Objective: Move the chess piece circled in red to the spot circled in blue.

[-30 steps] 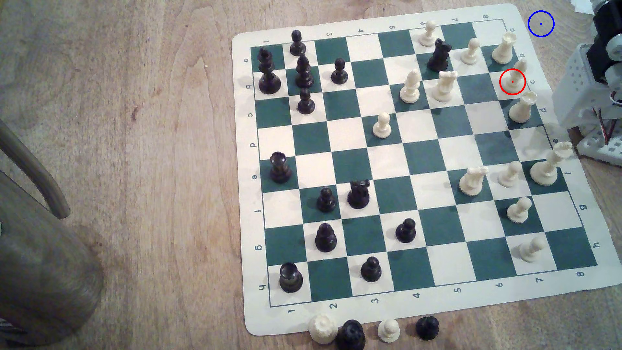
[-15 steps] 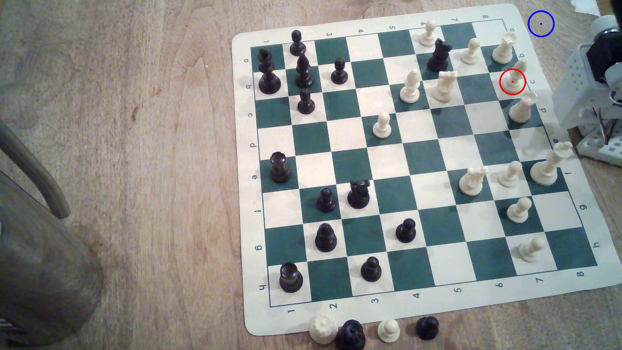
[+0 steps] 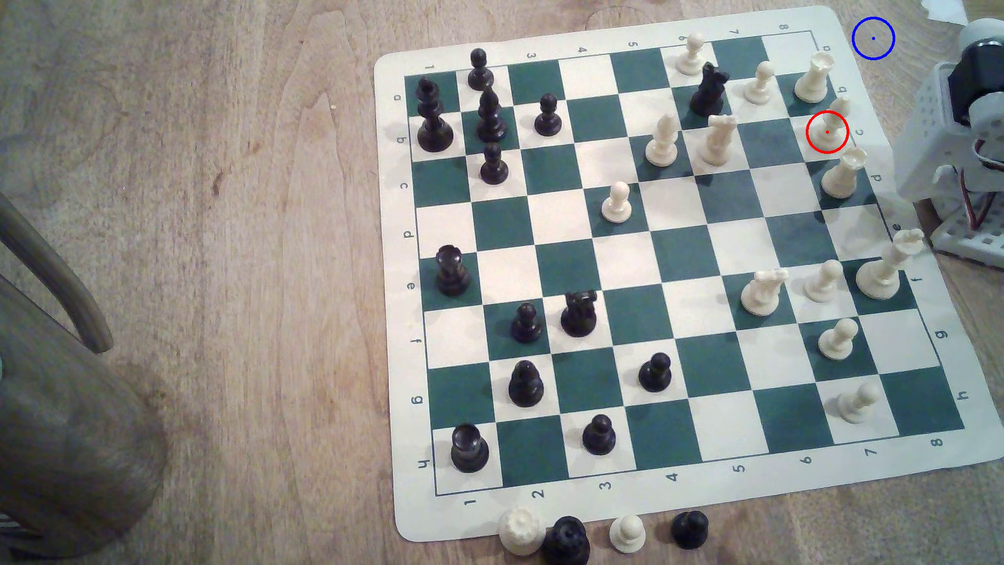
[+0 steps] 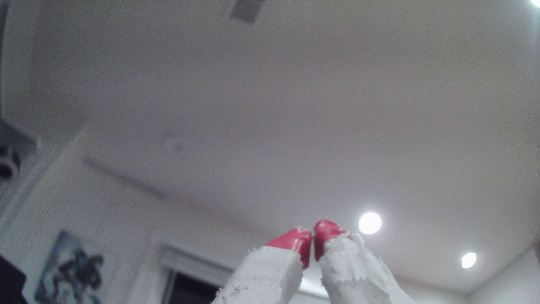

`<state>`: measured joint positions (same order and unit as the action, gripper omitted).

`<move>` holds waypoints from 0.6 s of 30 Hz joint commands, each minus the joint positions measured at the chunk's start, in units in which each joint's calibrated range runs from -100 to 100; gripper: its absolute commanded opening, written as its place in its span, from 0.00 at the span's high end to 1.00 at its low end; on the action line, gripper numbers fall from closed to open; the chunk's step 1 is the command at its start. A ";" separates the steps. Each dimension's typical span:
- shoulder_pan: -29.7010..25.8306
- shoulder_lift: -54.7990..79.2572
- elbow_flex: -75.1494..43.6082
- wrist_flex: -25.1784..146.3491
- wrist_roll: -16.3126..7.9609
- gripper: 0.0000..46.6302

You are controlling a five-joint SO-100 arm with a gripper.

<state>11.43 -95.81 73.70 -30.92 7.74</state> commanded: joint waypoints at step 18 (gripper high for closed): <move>16.61 -0.11 -12.78 54.99 -2.74 0.87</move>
<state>27.58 -96.15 65.39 19.28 6.13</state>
